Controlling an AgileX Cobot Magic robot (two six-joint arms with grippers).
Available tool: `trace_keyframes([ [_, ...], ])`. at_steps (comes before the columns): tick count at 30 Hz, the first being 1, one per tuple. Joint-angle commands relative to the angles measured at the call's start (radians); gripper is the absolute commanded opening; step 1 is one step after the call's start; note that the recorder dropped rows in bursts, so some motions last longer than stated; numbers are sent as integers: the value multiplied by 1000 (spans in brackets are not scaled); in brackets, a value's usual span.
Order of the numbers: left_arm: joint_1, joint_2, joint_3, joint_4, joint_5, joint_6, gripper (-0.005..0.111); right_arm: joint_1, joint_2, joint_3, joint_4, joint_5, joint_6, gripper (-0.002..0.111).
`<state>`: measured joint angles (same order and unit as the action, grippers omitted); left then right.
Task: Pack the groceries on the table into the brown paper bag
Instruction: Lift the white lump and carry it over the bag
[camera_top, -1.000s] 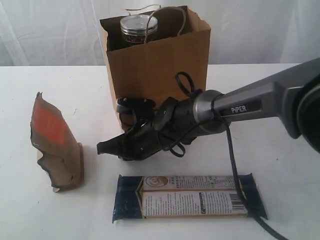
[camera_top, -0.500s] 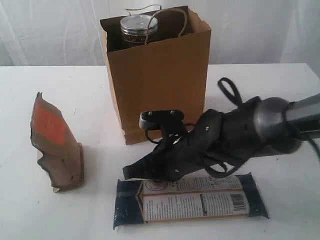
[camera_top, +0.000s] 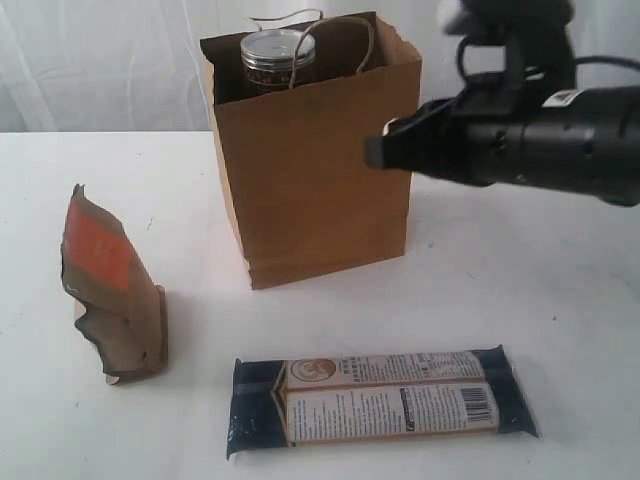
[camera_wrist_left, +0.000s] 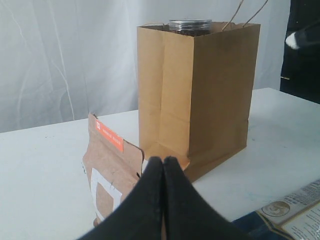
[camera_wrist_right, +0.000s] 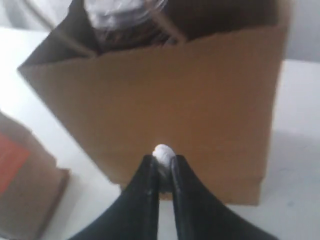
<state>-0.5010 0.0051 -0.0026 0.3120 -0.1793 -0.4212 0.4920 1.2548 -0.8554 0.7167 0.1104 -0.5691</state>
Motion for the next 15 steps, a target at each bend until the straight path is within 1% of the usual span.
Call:
trace_keyframes([
  [1,1,-5,3,9,-9,3,0,-77,-24,-53,-15,-29,-38,0],
  [7,1,-5,3,9,-9,3,0,-120,51,-170,-15,-50,-38,0],
  [15,1,-5,3,9,-9,3,0,-122,243,-374,-15,13,-54,0],
])
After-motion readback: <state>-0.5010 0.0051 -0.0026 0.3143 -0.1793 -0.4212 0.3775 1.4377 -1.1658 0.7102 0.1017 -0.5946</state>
